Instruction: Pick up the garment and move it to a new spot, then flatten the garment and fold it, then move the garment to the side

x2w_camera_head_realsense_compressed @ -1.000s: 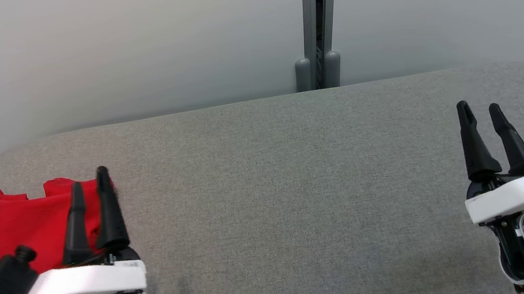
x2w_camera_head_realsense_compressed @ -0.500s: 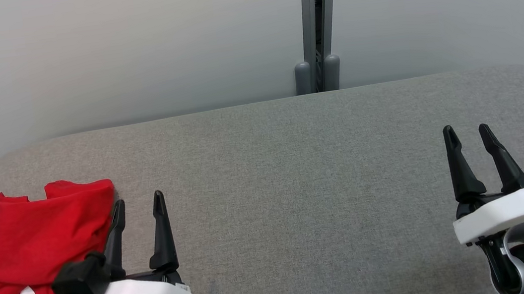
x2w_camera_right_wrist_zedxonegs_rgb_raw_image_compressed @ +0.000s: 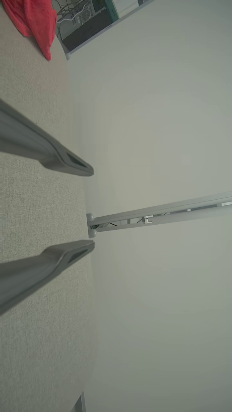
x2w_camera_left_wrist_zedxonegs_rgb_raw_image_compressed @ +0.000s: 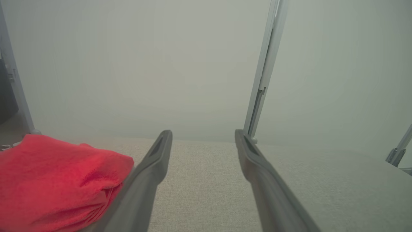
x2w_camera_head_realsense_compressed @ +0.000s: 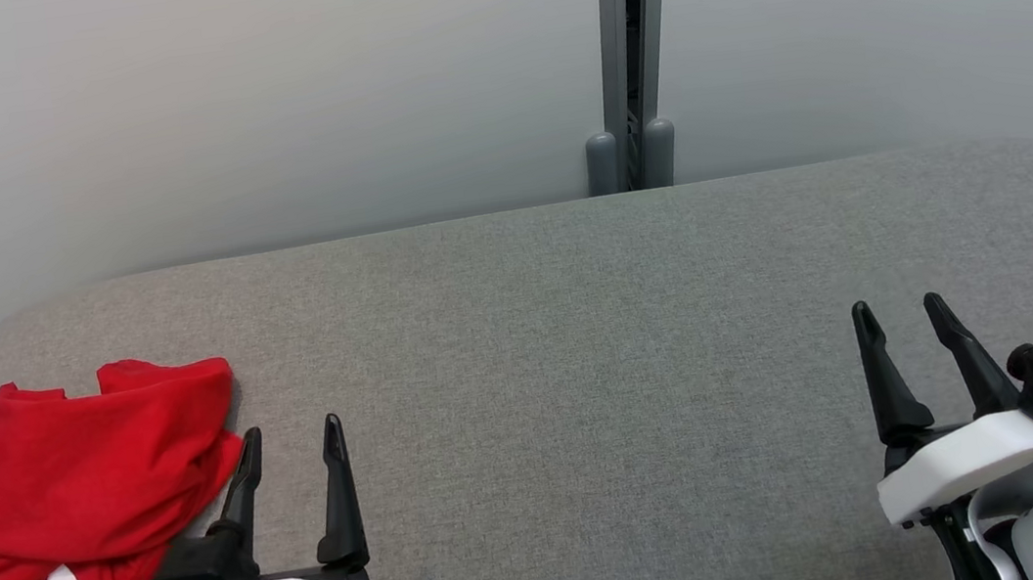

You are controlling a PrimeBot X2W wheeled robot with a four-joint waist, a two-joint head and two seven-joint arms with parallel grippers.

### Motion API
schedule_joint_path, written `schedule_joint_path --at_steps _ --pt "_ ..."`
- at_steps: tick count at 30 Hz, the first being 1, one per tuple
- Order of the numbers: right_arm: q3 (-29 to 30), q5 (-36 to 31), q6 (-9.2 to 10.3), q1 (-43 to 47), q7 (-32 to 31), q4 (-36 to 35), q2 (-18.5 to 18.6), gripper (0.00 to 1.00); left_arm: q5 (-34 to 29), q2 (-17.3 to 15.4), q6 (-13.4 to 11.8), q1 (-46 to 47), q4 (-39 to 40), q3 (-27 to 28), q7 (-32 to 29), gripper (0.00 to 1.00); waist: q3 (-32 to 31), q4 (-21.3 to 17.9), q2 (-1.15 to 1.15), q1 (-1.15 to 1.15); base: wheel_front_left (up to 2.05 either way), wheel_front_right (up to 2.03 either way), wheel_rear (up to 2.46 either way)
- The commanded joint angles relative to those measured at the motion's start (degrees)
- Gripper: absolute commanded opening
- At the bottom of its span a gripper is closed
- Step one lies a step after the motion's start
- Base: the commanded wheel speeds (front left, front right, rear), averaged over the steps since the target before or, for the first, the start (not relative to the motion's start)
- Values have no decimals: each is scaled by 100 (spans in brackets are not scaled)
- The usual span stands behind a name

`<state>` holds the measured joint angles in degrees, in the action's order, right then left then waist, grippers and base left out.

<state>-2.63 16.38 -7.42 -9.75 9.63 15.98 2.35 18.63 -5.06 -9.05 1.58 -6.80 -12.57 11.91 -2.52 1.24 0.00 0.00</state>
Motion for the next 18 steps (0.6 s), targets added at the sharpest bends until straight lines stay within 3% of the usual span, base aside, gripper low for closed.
schedule_joint_path --at_steps 1,14,18 --pt "-41 -110 -9 -64 85 70 57 100 -191 -30 19 17 -6 -31 62 100 -4 7 0 0 0 0 0" --pt "-154 -423 -10 -162 282 256 66 100 -743 8 -5 -49 -46 -41 165 100 -14 5 0 0 0 0 0" --pt "-211 -365 -10 -161 334 315 67 100 -651 76 116 -113 -63 18 194 100 -24 10 0 0 0 0 0"
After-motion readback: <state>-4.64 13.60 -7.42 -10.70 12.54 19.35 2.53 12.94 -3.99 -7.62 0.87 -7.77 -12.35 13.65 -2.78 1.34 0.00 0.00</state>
